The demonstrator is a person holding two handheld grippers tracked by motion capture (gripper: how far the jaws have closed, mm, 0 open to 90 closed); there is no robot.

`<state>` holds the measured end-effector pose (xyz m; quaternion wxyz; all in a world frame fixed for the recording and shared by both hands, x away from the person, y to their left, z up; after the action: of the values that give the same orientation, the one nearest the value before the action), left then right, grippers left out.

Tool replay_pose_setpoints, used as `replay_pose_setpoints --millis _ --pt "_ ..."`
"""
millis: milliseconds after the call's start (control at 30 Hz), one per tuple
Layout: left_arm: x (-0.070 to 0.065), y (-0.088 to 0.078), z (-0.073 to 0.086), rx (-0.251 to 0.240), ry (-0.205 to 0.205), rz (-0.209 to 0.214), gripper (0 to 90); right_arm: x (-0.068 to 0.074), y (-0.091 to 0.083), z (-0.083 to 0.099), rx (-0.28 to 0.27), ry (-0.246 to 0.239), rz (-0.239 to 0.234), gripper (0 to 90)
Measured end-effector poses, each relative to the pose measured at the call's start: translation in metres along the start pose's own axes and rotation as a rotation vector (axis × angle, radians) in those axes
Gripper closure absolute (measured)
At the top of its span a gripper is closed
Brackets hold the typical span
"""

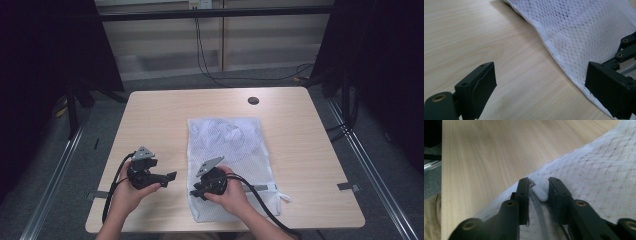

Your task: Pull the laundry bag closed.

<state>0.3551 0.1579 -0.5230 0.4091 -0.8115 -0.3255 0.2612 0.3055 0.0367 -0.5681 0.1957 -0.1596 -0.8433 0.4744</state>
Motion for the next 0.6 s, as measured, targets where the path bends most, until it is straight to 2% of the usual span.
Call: replay_pose_setpoints --millis 33,167,200,233,267,367,500,600 --pt "0.0 0.0 0.0 0.0 -0.001 -0.002 9.6 0.0 0.001 0.001 0.009 -0.004 -0.012 76.6" --pt "0.0 0.0 0.0 0.002 -0.001 0.0 9.6 0.0 0.001 0.0 0.012 0.002 -0.015 79.4" --pt "0.0 0.0 0.0 0.003 -0.002 0.0 9.6 0.001 0.001 0.0 0.022 0.004 -0.011 82.5" --pt "-0.001 0.0 0.001 0.005 0.005 0.0 9.8 0.001 0.002 0.0 0.015 -0.03 0.003 84.6" --pt "-0.001 0.0 0.001 0.005 0.005 0.0 10.1 0.001 0.002 0.0 0.015 -0.03 0.003 84.6" --pt "-0.002 0.0 0.002 0.012 0.009 0.007 10.4 0.001 -0.003 -0.002 -0.001 -0.012 -0.019 87.2" --pt "-0.002 -0.001 0.002 0.013 0.002 0.016 10.6 -0.001 -0.01 -0.005 -0.023 0.005 -0.01 87.2" --pt "-0.004 -0.001 0.002 0.013 -0.005 0.043 11.4 -0.002 -0.013 -0.006 -0.037 0.007 -0.009 87.2"
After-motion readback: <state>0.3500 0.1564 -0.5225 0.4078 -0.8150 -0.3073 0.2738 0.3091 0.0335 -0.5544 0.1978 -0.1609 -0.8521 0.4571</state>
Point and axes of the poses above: each handheld gripper's, and its own axes: y roughly forward along the jaws, z roughly out of its underside, x roughly to its left, the point moved 10 cm from there along y, roughly forward along the jaws, and after that the axes turned 15 degrees about x, right-handed, at the moved point
